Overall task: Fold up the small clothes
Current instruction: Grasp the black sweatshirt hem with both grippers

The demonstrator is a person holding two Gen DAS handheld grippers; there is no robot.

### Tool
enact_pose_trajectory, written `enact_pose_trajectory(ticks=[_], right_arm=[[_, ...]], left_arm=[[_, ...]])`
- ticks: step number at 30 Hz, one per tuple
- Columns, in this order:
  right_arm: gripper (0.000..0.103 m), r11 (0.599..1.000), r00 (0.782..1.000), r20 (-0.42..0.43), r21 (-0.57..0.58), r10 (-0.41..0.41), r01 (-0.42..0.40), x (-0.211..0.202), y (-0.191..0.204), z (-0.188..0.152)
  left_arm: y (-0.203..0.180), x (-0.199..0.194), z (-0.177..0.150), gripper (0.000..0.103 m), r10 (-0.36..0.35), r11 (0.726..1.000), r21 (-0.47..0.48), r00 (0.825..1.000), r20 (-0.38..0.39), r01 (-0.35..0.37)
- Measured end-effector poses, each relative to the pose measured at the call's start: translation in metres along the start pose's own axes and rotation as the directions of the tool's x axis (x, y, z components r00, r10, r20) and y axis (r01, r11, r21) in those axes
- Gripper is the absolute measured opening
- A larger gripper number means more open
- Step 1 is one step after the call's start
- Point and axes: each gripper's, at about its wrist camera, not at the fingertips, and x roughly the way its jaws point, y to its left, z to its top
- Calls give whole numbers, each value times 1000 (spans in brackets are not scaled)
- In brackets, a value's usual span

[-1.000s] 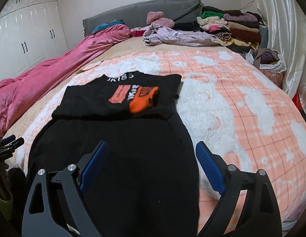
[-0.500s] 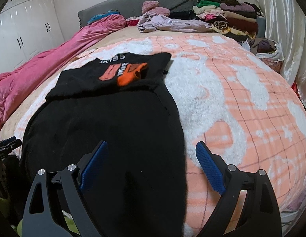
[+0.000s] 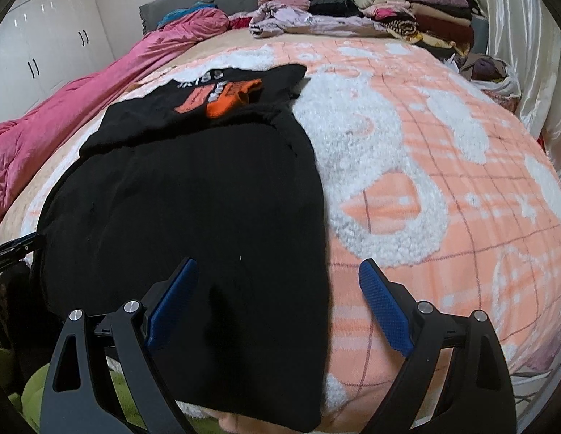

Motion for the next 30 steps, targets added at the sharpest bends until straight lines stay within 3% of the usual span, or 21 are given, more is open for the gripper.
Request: enact_pose_trajectory(ticks=[3, 6, 9, 11, 14, 19, 21, 30], right_arm=[[87, 1000, 999, -35, 4, 25, -25, 3, -1, -6], [78, 1000, 999, -39, 1, 20, -20, 3, -2, -9], [63, 999, 998, -52, 14, 43, -43, 5, -6, -9], [45, 998, 997, -54, 21, 53, -52, 4, -8, -8], [26, 996, 995, -58, 28, 82, -80, 2, -11, -7], [25, 994, 993, -54, 26, 103, -102, -1, -12, -8], [25, 994, 993, -55, 15, 106, -105, -2, -11, -9], [31, 988, 987, -58, 45, 150, -148, 4, -16, -13]], left_arm=[[1, 5, -1, 50, 0, 1000, -7, 1000, -15, 0], [3, 7, -1, 55, -17, 1000, -17, 1000, -18, 16], [3, 9, -1, 57, -14, 1000, -14, 1000, -25, 13], [3, 9, -1, 57, -17, 1000, -15, 1000, -26, 17], [3, 9, -2, 57, -21, 1000, -18, 999, -27, 21], [5, 6, -1, 29, -40, 999, -23, 999, -25, 40], [4, 4, -1, 25, -45, 999, -22, 999, -25, 45], [3, 9, -3, 29, -52, 998, -24, 998, -43, 51]])
